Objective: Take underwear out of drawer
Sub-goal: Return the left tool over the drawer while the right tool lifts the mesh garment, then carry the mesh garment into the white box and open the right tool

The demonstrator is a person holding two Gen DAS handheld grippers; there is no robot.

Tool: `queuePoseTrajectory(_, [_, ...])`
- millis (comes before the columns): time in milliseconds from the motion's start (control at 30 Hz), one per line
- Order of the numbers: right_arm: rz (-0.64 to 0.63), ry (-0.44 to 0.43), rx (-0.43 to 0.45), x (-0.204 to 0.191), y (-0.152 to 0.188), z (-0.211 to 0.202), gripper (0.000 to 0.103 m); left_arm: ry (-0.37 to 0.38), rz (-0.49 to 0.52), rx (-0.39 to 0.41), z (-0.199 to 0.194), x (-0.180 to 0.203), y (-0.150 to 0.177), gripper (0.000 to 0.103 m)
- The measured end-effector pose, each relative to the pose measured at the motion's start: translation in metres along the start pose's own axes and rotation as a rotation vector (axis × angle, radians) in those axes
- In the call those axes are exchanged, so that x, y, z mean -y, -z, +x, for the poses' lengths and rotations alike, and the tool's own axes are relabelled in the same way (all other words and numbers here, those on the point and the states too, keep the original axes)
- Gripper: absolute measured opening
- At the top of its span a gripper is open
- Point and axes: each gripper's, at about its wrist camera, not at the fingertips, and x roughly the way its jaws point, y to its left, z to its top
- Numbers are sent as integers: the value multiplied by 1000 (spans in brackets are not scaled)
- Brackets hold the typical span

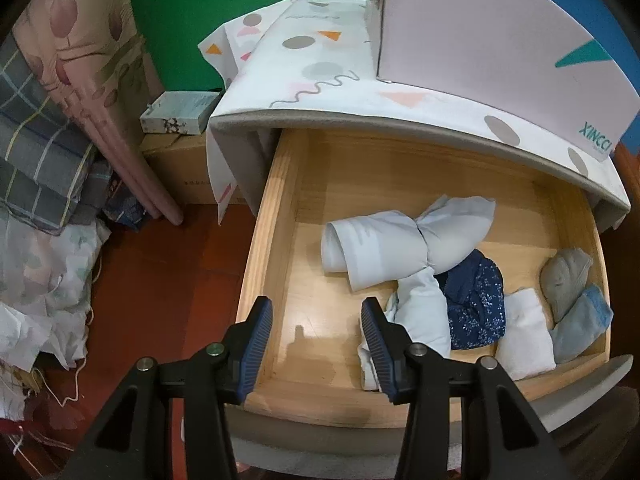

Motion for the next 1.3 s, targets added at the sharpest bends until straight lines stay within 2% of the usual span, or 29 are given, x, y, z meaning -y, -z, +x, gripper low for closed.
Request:
queuePoseTrajectory(133, [-18, -11, 55, -11, -28, -26, 53, -4, 2, 3, 0, 0, 0, 47])
queuePoseTrajectory(367, [-1, 30, 148, -16, -92, -51, 53, -1, -22, 6, 0, -3, -1, 47])
queuePoseTrajectory(567, [34, 84, 159, -10, -147, -35, 53, 2, -20, 12, -1, -4, -1, 47])
queuePoseTrajectory(700, [76, 85, 107, -2, -175, -4, 54, 12, -36, 15, -1, -8, -1, 47])
queuePoseTrajectory(867, [106, 89, 57, -1, -186, 35, 55, 25, -41, 13, -1, -10, -1, 47])
queuePoseTrajectory(1033, [115, 96, 2, 0, -182, 61, 56, 28, -37, 13, 0, -9, -1, 47])
queuePoseTrajectory(1167, [126, 88, 5, 2, -179, 55, 58, 25, -34, 10, 0, -7, -1, 47])
queuePoseTrajectory(1300, [97, 86, 32, 2, -163, 26, 59, 21, -35, 6, 1, -5, -1, 47])
